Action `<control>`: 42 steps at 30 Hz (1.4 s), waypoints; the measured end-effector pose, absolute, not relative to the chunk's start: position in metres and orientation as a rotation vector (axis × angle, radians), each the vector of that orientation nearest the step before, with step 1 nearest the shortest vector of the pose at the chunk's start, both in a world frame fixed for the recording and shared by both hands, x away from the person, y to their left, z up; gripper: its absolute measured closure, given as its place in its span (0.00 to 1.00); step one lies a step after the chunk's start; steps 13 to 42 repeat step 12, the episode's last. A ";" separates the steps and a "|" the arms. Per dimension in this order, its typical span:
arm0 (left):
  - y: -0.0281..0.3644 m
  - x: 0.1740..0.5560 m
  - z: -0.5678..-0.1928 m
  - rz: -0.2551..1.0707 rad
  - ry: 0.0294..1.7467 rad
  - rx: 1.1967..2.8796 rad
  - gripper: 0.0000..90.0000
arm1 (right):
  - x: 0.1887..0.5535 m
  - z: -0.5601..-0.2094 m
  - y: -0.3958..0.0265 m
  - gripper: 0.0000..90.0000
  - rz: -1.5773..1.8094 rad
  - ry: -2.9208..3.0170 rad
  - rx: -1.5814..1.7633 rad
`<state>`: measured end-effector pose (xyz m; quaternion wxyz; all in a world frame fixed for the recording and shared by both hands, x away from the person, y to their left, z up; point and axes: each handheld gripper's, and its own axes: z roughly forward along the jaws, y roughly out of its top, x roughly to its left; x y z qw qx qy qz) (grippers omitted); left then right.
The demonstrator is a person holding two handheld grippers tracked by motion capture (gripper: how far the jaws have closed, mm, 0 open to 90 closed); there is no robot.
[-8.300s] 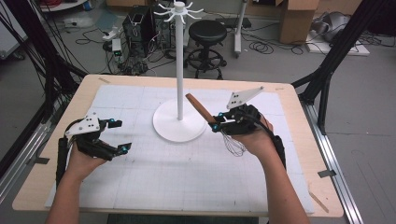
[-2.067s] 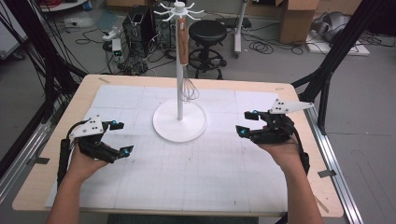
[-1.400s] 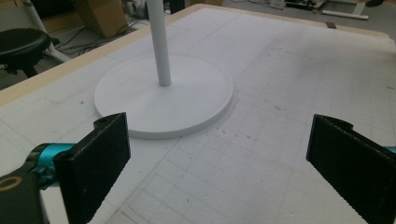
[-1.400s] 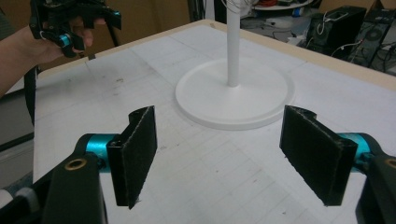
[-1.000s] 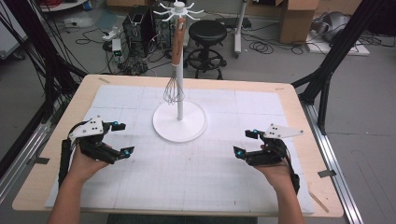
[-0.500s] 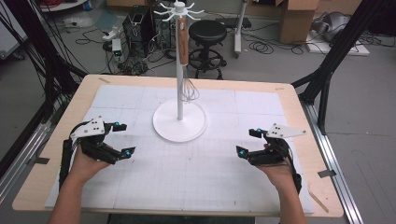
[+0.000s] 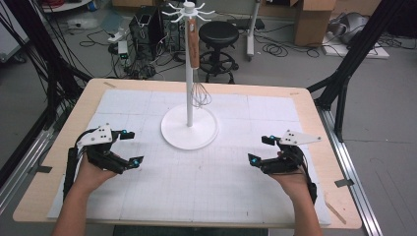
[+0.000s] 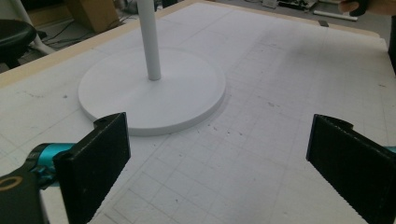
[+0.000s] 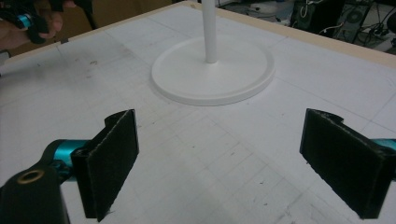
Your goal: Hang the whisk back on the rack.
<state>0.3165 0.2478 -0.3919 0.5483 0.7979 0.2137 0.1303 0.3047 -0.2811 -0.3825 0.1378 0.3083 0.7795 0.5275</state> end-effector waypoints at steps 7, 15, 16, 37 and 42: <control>0.247 0.316 -0.391 0.312 0.505 1.889 0.08 | 0.306 -0.384 -0.280 0.12 1.516 2.266 0.890; 0.247 0.316 -0.391 0.313 0.504 1.891 0.08 | 0.306 -0.384 -0.280 0.12 1.522 2.267 0.891; 0.247 0.316 -0.391 0.313 0.504 1.891 0.08 | 0.306 -0.384 -0.280 0.12 1.522 2.267 0.891; 0.247 0.316 -0.391 0.313 0.504 1.891 0.08 | 0.306 -0.384 -0.280 0.12 1.522 2.267 0.891; 0.247 0.316 -0.391 0.313 0.504 1.891 0.08 | 0.306 -0.384 -0.280 0.12 1.522 2.267 0.891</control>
